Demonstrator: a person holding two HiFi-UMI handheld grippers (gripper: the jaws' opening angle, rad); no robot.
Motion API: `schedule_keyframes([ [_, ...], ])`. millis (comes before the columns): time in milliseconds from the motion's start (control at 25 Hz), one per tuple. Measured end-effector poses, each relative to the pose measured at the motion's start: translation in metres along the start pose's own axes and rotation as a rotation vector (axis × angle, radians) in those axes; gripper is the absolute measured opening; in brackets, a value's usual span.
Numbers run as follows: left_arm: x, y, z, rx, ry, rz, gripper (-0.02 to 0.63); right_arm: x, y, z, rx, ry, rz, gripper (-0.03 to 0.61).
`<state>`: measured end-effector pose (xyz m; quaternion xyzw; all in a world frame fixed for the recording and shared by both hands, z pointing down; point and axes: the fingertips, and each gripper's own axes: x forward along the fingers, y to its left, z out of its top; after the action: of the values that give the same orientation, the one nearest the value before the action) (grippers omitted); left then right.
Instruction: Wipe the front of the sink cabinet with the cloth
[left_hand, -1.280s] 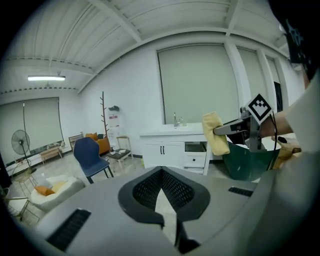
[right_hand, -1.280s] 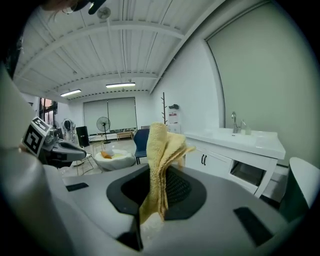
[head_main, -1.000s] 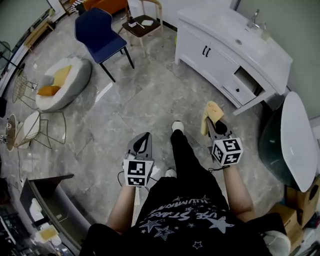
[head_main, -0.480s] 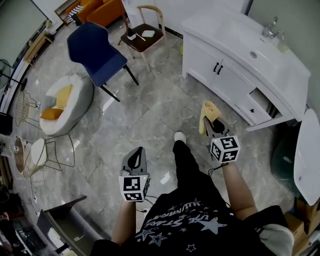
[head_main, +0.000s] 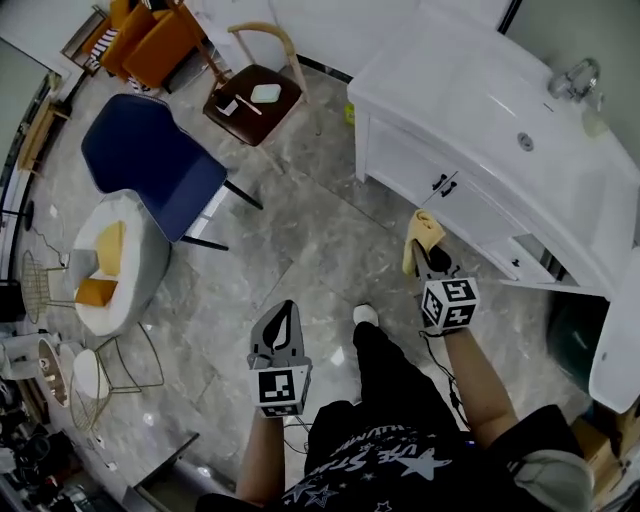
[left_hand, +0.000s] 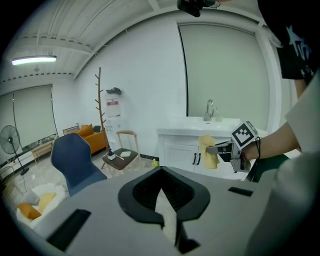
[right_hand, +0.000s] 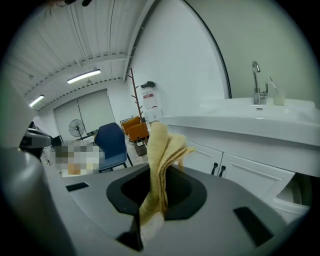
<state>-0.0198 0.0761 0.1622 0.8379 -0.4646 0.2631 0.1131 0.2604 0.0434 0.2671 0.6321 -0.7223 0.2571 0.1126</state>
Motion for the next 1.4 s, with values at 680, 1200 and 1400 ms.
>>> schedule_keyframes([
  [680, 0.081, 0.074, -0.014, 0.024, -0.001, -0.133, 0.014, 0.067, 0.020, 0.010, 0.031, -0.035, -0.189, 0.063],
  [1200, 0.100, 0.145, -0.055, 0.140, 0.022, -0.303, 0.015, 0.060, 0.068, -0.035, 0.107, -0.063, -0.376, 0.063],
  [1400, 0.174, 0.143, -0.079, 0.070, -0.006, -0.290, 0.015, 0.120, 0.004, -0.040, 0.047, -0.162, -0.419, 0.063],
])
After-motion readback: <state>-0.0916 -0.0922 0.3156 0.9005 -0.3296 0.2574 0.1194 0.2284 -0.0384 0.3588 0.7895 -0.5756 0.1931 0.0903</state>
